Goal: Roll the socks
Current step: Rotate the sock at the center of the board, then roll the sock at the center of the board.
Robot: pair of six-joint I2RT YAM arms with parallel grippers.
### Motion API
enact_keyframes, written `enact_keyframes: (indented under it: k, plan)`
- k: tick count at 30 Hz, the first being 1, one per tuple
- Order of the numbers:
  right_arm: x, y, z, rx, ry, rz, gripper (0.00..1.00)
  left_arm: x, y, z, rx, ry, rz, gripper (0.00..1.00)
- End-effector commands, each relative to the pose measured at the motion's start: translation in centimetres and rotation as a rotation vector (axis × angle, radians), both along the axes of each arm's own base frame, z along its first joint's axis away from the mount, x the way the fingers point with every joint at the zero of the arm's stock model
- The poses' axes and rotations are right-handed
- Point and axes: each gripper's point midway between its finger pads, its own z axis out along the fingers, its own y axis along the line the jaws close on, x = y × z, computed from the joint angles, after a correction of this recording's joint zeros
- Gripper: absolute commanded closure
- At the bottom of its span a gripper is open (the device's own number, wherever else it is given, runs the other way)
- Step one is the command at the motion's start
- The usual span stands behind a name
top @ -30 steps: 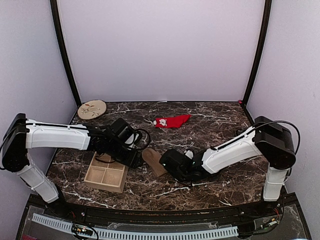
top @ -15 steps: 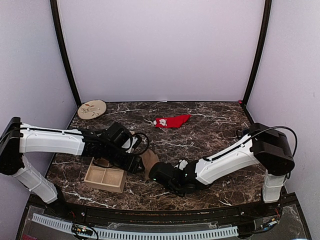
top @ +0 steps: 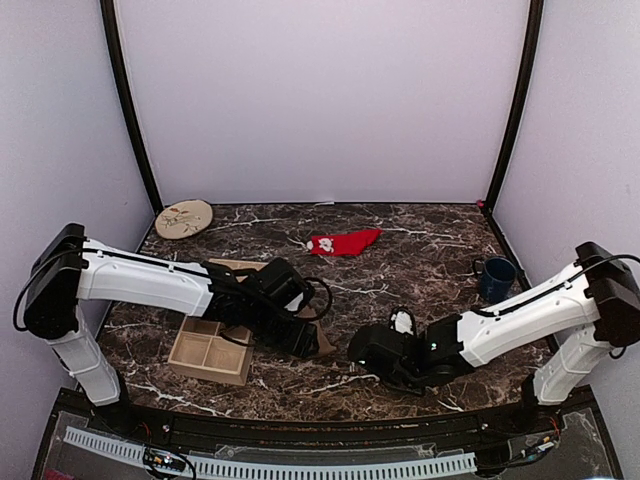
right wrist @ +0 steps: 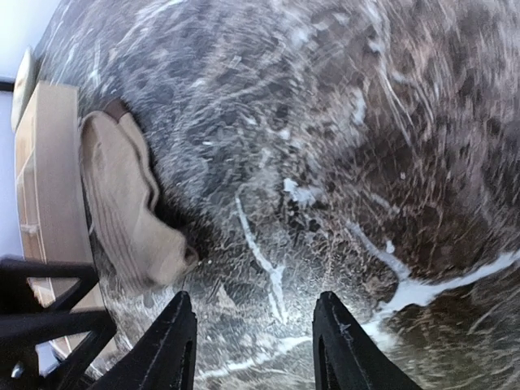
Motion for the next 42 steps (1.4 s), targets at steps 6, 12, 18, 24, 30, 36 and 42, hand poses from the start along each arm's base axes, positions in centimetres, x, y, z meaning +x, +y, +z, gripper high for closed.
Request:
enact_keyframes:
  k: [6,12,18,24,30,36,42]
  plan:
    - [0.1,-2.4,3.1,-0.242,-0.166,0.246,0.54,1.6,0.1,0.2,0.272,-0.350,-0.076,0.36]
    - [0.4,-3.8,3.6,-0.280,-0.197,0.275,0.55,1.4,0.8,0.9,0.325,-0.510,-0.215,0.40]
    - [0.9,-5.4,3.9,-0.270,-0.199,0.259,0.55,0.6,0.7,0.6,0.327,-0.579,-0.346,0.44]
    - [1.5,-6.3,4.2,-0.262,-0.200,0.245,0.55,-0.8,-0.5,0.9,0.265,-0.607,-0.472,0.45]
    - [1.7,-6.3,4.2,-0.250,-0.202,0.237,0.55,-1.8,-0.4,0.3,0.281,-0.604,-0.576,0.45]
    - [1.9,-6.4,4.4,-0.233,-0.204,0.218,0.55,-1.8,1.0,-1.0,0.353,-0.613,-0.618,0.44]
    - [2.1,-6.5,4.6,-0.222,-0.210,0.206,0.54,-1.5,1.4,-1.7,0.385,-0.652,-0.646,0.43]
